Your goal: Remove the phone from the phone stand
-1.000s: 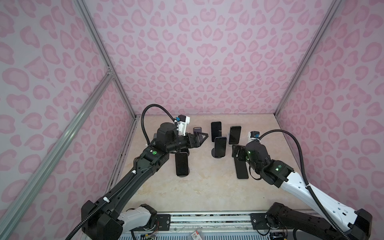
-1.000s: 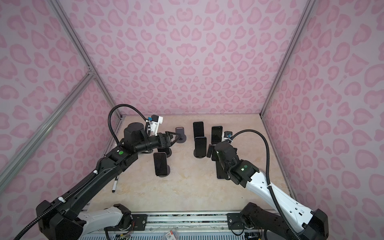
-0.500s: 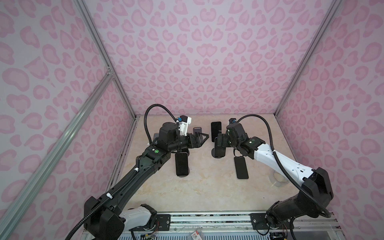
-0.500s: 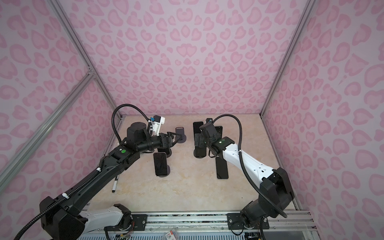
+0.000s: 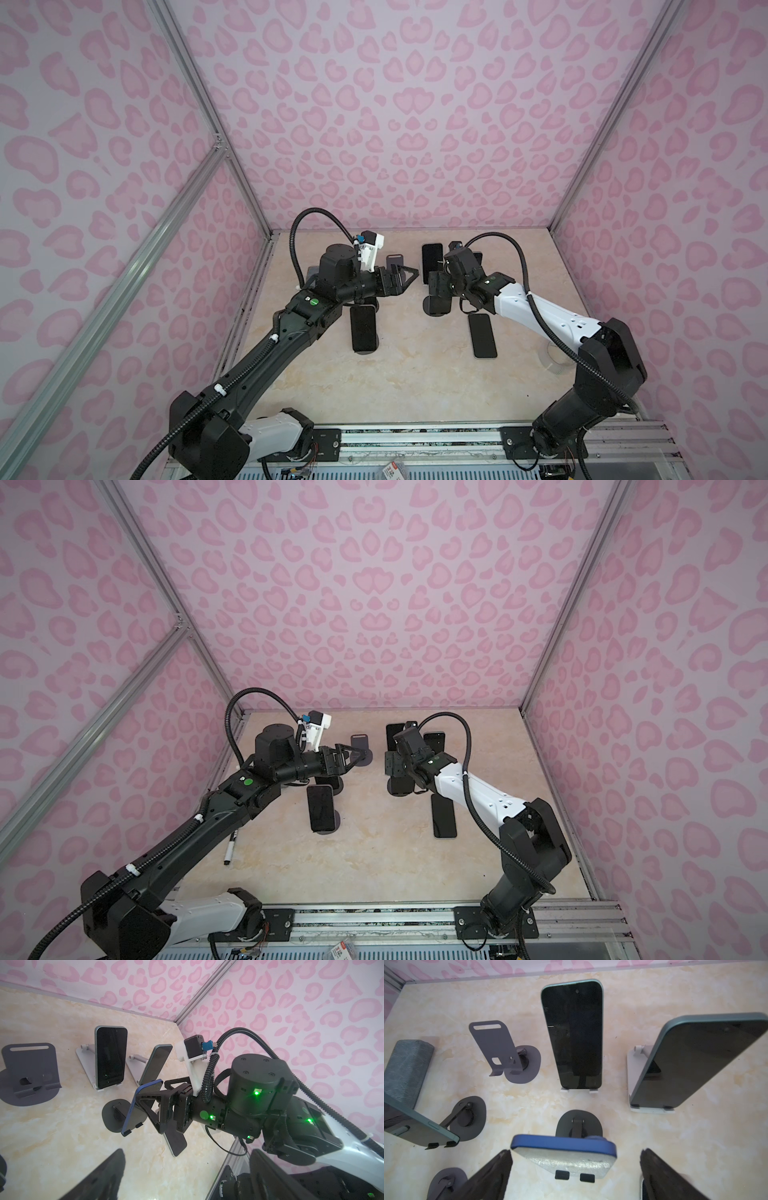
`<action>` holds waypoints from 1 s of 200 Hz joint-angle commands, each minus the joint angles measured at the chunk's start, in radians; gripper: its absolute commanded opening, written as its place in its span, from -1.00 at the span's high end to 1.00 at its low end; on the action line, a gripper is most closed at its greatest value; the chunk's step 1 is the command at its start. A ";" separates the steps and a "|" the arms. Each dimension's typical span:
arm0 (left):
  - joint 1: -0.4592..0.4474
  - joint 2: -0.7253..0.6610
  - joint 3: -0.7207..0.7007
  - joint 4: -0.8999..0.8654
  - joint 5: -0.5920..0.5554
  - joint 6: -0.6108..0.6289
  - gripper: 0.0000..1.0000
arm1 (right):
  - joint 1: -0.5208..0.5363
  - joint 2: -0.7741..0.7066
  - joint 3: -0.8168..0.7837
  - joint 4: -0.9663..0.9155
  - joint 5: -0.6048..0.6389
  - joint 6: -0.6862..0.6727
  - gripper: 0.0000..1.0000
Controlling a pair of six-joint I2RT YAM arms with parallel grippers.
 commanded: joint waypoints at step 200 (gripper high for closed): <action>-0.003 -0.074 0.001 0.039 -0.009 0.029 -0.92 | 0.056 -0.021 0.039 0.000 0.052 -0.112 -0.45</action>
